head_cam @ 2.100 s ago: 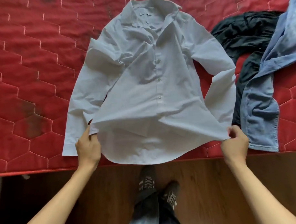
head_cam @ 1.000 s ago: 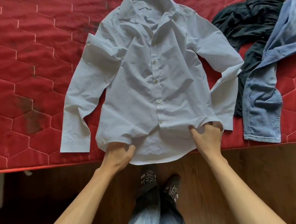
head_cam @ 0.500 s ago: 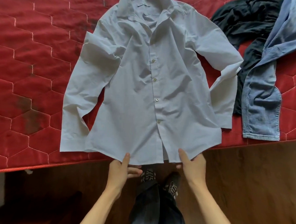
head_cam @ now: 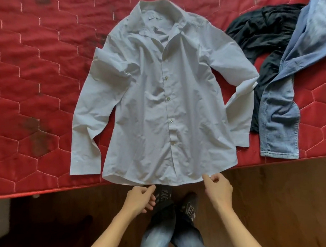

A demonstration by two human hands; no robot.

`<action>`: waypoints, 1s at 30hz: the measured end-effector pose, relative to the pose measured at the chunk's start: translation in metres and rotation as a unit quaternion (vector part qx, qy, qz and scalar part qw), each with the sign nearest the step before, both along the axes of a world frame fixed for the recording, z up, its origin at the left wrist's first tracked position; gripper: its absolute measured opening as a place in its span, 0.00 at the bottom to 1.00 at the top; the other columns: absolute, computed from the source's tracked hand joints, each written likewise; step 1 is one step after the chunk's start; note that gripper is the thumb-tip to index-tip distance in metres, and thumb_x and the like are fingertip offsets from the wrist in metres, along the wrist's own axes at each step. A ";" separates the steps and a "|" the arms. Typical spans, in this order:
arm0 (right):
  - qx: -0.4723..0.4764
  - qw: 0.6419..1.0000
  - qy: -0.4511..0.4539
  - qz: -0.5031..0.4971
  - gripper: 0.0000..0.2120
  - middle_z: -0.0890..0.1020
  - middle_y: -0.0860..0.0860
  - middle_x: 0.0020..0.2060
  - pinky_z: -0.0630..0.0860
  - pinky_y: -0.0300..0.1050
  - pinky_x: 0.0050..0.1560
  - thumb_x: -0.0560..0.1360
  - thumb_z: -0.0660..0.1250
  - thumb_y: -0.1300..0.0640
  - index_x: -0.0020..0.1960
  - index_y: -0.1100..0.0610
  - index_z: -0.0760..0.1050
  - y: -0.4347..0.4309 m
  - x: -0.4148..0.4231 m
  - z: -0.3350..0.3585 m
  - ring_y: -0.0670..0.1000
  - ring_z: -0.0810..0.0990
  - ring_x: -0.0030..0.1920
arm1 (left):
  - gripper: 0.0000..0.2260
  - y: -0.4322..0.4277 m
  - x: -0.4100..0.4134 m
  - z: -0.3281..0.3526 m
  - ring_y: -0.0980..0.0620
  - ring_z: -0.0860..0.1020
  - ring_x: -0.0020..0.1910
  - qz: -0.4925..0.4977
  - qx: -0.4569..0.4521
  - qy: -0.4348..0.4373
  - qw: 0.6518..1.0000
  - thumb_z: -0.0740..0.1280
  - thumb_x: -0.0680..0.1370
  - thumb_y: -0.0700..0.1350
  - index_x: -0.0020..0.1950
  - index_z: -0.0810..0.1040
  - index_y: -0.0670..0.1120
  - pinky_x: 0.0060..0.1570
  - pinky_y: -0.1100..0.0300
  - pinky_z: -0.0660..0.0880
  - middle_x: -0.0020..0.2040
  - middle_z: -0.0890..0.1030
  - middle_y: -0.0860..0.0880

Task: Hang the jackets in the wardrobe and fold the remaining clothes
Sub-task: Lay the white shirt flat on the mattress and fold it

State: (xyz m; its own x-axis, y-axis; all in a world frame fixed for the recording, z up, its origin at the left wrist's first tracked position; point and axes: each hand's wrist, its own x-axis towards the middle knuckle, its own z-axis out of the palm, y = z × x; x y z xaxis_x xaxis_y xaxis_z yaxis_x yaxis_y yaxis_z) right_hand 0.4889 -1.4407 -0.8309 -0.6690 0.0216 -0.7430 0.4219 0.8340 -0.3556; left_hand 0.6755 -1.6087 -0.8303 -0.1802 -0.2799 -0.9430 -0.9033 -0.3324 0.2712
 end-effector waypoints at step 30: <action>-0.116 0.969 -0.174 0.133 0.21 0.67 0.46 0.25 0.61 0.41 0.29 0.75 0.68 0.50 0.30 0.52 0.62 -0.022 -0.259 -0.008 0.47 0.65 0.29 | 0.12 0.035 -0.406 -0.004 0.50 0.79 0.40 -0.188 -0.238 -0.014 0.953 0.65 0.77 0.57 0.40 0.78 0.51 0.45 0.53 0.78 0.36 0.81 0.51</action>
State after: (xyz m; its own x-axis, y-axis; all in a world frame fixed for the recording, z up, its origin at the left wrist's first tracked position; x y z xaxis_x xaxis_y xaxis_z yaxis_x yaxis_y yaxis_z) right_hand 0.2303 -1.4631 -0.8384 -0.3352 -0.3124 -0.8889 0.3310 0.8442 -0.4215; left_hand 0.2692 -1.5741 -0.8340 -0.3281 -0.5972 -0.7319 -0.9436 0.1707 0.2837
